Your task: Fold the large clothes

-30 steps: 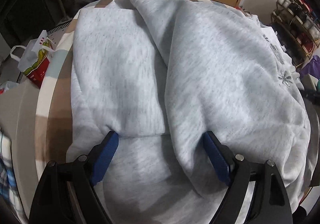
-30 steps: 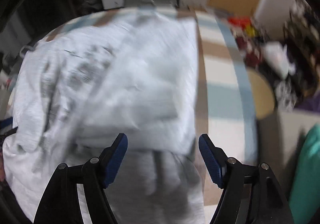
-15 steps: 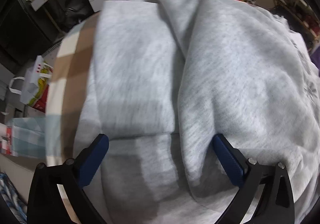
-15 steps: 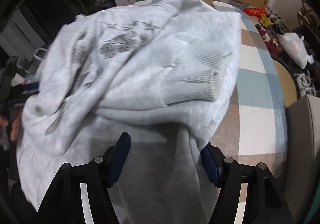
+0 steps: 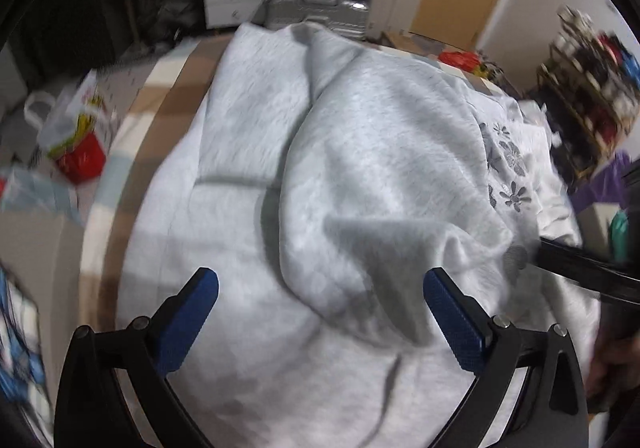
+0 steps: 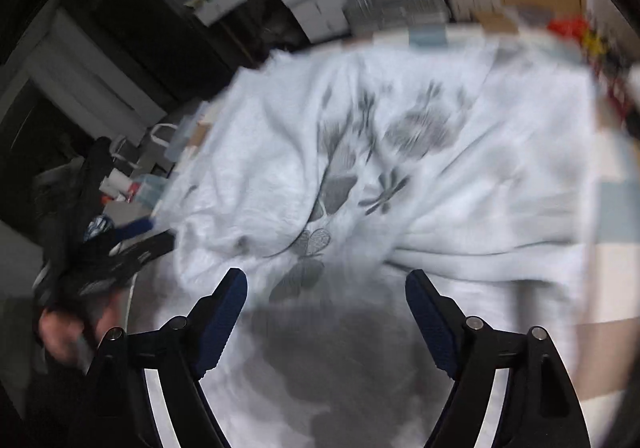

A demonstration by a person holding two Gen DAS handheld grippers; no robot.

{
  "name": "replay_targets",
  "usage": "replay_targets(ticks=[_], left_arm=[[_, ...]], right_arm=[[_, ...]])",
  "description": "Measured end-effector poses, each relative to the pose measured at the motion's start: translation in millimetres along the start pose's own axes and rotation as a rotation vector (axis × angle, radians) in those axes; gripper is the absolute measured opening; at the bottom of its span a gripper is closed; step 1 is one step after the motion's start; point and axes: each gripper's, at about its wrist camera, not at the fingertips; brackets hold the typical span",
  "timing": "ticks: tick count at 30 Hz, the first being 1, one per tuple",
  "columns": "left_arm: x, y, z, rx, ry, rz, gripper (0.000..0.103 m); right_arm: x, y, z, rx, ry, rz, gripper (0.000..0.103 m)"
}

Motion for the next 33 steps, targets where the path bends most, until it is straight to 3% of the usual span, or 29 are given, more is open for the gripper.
replay_targets(ticks=[2,4,7,9,11,13,17,19,21,22,23,27,30,33], left_arm=[[-3.2,9.5,-7.0,0.004,0.035,-0.067,0.100],[-6.7,24.6,-14.3,0.016,0.076,-0.124,0.100],[-20.1,31.0,-8.5,0.016,0.080,-0.165,0.100],[-26.7,29.8,-3.4,-0.001,0.092,-0.192,0.100],[-31.3,27.7,0.5,-0.020,0.130,-0.222,0.100],[-31.4,26.3,2.9,-0.038,0.143,-0.222,0.100],[-25.3,23.5,4.0,-0.057,0.155,-0.179,0.100],[-20.9,21.5,2.0,-0.035,0.126,-0.144,0.100],[-14.5,20.2,0.1,-0.016,0.103,-0.090,0.100],[-11.0,19.4,-0.5,-0.005,0.091,-0.068,0.100],[-8.7,19.2,-0.8,-0.001,0.083,-0.055,0.100],[-2.3,17.4,-1.5,0.013,0.090,-0.035,0.100],[-1.5,18.1,-3.1,0.021,0.104,-0.030,0.100],[-0.8,19.0,-7.1,0.039,0.110,-0.025,0.100]], right_arm=[[-0.6,-3.6,21.5,0.001,0.019,0.042,0.064],[-17.2,-4.7,36.2,-0.028,0.089,-0.047,0.029],[-36.9,-5.7,24.0,0.036,0.129,-0.167,0.013],[-41.9,-11.8,-2.7,0.140,0.147,-0.205,0.012],[-44.8,-15.3,-26.6,0.237,0.241,-0.244,0.010],[-36.8,-17.9,-36.4,0.265,0.326,-0.234,0.009],[1.7,-6.5,-5.7,0.145,0.405,-0.134,0.009],[14.1,7.2,19.7,0.036,0.353,-0.097,0.013],[8.4,17.5,22.9,0.061,0.351,-0.112,0.017],[3.0,18.6,22.8,0.062,0.332,-0.122,0.030],[-3.0,19.9,20.1,0.065,0.287,-0.130,0.036],[-20.9,20.2,3.1,0.114,0.216,-0.169,0.030],[-19.2,6.7,-1.8,0.163,0.052,-0.061,0.023],[-14.5,-0.2,3.3,0.225,-0.191,0.103,0.022]])
Point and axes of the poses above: each gripper's, at about its wrist camera, not at the fingertips, and z roughly the way its jaws point, x to its right, y to its underside, and after that the axes turned 2 degrees about -y, right-handed
